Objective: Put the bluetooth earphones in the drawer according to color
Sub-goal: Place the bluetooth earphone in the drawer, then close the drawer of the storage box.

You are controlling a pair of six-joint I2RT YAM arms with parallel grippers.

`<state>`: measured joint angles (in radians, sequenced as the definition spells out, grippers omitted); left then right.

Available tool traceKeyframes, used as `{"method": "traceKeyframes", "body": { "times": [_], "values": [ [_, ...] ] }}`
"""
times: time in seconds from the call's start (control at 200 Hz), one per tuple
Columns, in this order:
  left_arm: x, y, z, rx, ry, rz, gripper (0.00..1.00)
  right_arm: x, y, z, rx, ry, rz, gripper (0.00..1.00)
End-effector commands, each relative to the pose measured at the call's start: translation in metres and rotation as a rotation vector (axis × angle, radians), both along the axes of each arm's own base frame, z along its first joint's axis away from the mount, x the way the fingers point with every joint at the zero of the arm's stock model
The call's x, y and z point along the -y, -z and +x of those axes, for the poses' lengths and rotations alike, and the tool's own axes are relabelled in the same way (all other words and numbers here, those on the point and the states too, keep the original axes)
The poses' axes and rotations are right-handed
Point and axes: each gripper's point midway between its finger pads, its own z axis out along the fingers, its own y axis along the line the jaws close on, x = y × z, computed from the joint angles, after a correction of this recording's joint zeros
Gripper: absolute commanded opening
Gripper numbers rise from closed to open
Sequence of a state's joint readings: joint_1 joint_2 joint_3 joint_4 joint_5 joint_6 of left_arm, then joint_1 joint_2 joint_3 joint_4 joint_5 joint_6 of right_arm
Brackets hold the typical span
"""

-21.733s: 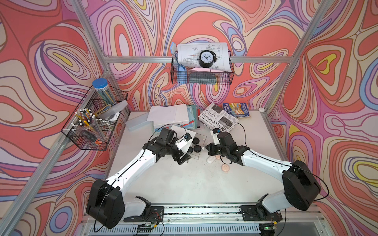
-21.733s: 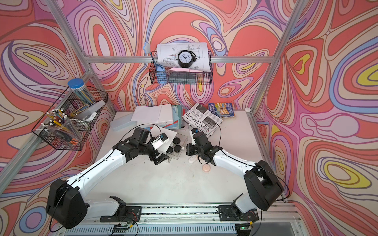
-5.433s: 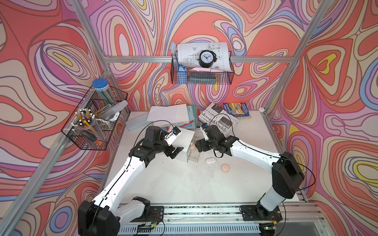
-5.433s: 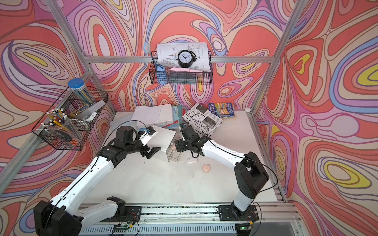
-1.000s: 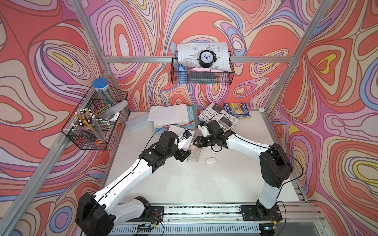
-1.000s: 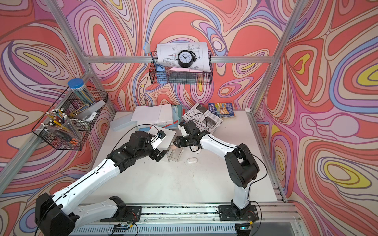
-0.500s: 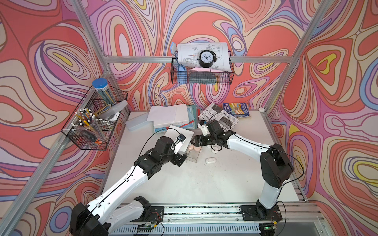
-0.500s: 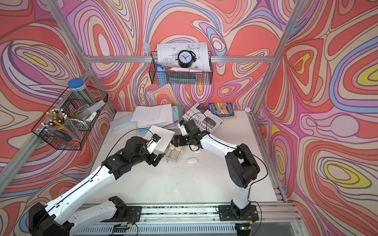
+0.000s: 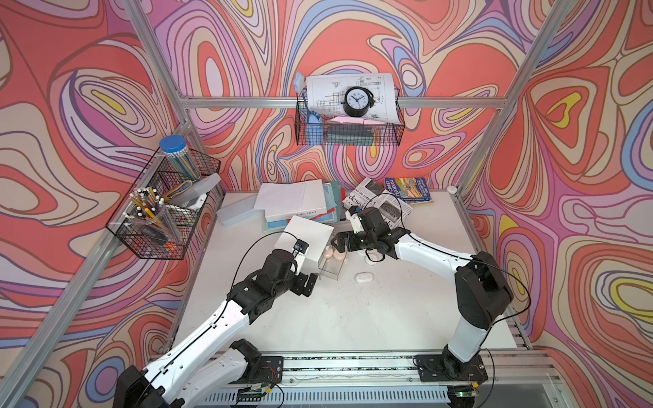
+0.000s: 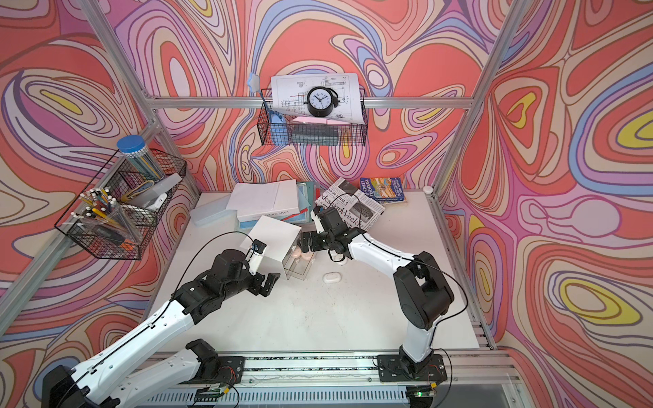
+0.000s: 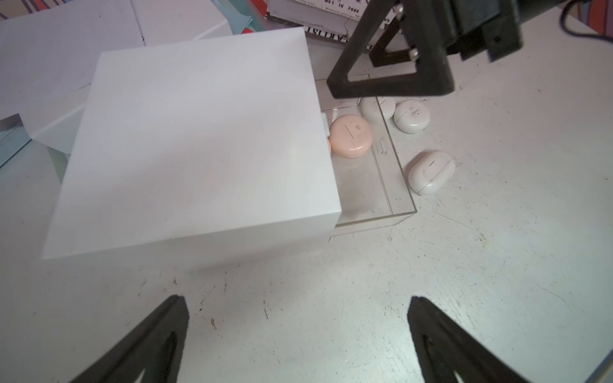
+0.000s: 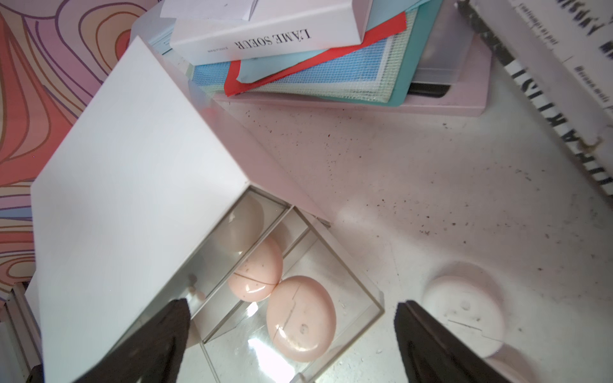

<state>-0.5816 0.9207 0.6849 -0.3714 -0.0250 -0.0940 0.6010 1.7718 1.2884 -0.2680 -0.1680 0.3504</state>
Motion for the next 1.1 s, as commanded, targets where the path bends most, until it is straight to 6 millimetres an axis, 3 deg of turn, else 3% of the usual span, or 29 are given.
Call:
{"method": "traceKeyframes", "body": {
  "times": [0.0,0.115,0.26,0.771,1.092],
  "values": [
    [-0.009,-0.001,0.011,0.031,-0.085,-0.011,0.99,0.009,-0.026,0.008,0.096,0.034,-0.004,0.98],
    [-0.013,0.003,0.013,0.039,-0.110,-0.001,0.99,0.009,-0.037,0.013,0.137,0.028,0.000,0.98],
    [-0.018,0.010,0.016,0.048,-0.143,0.010,0.99,0.002,-0.035,0.019,0.120,-0.001,-0.011,0.98],
    [0.011,0.028,0.039,0.066,-0.038,-0.043,0.99,0.009,-0.036,0.016,0.126,0.033,0.006,0.98],
    [0.008,0.029,0.051,0.092,-0.027,-0.084,0.99,0.011,-0.035,0.016,0.122,0.042,0.002,0.98]
  ]
}}
